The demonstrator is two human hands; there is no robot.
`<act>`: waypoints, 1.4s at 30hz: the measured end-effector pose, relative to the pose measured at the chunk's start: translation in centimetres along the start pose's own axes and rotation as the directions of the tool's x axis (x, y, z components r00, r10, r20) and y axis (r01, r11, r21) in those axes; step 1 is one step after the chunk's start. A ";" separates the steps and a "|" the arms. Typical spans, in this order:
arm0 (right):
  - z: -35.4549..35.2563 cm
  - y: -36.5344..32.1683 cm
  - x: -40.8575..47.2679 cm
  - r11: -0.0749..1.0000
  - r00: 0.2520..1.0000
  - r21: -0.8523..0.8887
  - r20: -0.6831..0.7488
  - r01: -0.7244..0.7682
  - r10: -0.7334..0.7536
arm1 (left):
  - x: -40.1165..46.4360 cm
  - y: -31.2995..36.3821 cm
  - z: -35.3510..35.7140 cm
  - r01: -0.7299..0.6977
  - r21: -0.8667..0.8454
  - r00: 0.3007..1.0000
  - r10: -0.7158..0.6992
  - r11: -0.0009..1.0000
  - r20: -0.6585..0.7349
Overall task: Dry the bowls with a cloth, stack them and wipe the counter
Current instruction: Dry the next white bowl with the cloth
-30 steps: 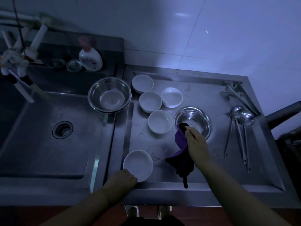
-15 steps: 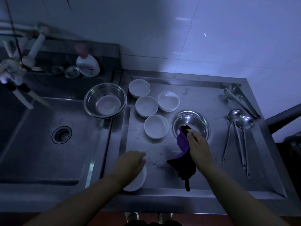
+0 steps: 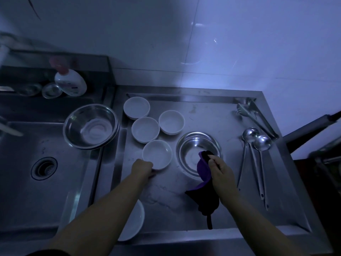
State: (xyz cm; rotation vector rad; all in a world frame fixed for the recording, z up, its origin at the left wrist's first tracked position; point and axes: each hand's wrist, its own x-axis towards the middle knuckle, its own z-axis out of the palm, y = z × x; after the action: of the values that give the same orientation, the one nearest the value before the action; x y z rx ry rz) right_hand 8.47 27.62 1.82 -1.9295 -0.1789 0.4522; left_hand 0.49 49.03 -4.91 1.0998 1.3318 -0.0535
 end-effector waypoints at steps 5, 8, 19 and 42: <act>-0.6 -0.4 0.1 1.000 1.000 -0.015 0.007 0.026 -0.026 | -1.0 0.7 -0.2 -0.171 0.185 0.982 0.182 0.968 -0.045; -0.3 -1.2 0.0 0.998 0.999 -0.038 0.031 0.043 -0.042 | -2.5 1.7 -0.7 -0.295 0.157 0.955 0.294 0.943 0.033; 1.6 -7.9 -0.1 0.972 0.971 -0.014 0.049 0.233 -0.232 | -12.6 8.9 -3.3 -0.813 0.275 0.579 0.760 0.512 0.297; -0.9 -21.5 -4.1 0.213 0.274 -0.613 0.006 0.761 -0.962 | -22.8 15.1 -4.0 -0.845 -0.129 0.503 0.852 0.520 0.142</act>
State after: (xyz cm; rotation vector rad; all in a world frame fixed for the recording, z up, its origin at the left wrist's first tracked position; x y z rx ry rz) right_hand 6.89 34.03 22.75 -1.9664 -1.2226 -0.9017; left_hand -0.56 47.39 22.66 1.5749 0.4801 0.6032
